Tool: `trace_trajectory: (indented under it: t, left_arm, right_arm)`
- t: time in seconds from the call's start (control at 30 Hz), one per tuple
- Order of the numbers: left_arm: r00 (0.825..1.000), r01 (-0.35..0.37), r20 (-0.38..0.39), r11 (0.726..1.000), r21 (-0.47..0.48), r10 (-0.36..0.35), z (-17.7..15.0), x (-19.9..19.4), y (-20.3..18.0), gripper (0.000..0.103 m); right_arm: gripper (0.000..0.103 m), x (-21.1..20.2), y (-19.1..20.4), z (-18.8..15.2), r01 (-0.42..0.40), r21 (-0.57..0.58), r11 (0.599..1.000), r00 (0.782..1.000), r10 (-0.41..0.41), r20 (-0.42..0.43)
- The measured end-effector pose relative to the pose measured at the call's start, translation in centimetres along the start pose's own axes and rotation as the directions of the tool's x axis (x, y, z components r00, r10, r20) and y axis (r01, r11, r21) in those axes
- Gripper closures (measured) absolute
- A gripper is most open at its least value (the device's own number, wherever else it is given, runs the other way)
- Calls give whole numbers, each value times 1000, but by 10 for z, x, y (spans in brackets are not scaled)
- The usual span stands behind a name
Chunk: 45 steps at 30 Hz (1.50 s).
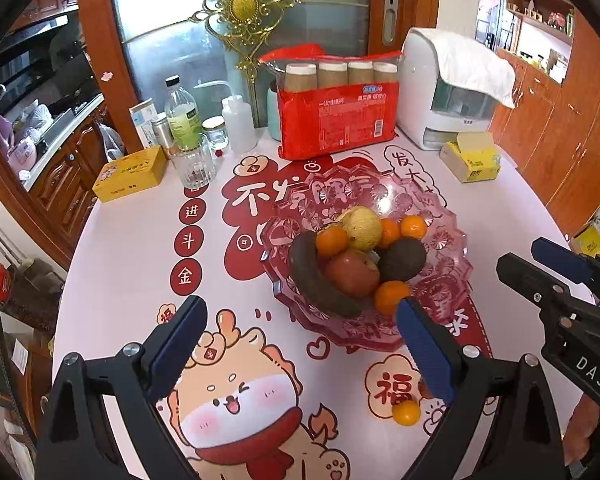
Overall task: Organize fruits
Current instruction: 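Withdraw both tools from the bowl toward the last tangerines and lychees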
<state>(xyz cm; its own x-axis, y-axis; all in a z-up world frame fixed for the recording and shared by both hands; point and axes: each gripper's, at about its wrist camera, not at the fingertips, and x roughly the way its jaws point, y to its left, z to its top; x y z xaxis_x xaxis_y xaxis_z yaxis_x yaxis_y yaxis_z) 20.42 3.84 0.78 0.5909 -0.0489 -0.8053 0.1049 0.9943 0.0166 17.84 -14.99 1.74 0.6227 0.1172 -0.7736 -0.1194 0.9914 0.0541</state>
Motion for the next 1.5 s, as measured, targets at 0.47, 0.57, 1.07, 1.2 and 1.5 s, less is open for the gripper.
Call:
trace_trajectory:
  t: [0.47, 0.57, 1.07, 1.2, 1.5]
  left_arm:
    - [999, 12, 38, 1000, -17, -12, -44, -29, -32, 8]
    - [999, 14, 35, 1000, -17, -13, -55, -29, -40, 8]
    - [996, 28, -87, 999, 28, -26, -138, 17, -63, 8]
    - [992, 35, -122, 999, 31, -31, -154, 32, -64, 8]
    - [987, 85, -134, 996, 0, -84, -165, 57, -57, 8]
  right_arm:
    - [50, -37, -26, -44, -5, -2, 1000, 1000, 5, 9]
    - [50, -40, -31, -57, -10, 0, 1000, 1000, 10, 1]
    - [50, -9, -30, -154, -62, -44, 997, 992, 56, -116]
    - [50, 8, -23, -179, -80, -56, 995, 984, 70, -161]
    - [50, 40, -4, -209, -115, -117, 987, 974, 88, -210]
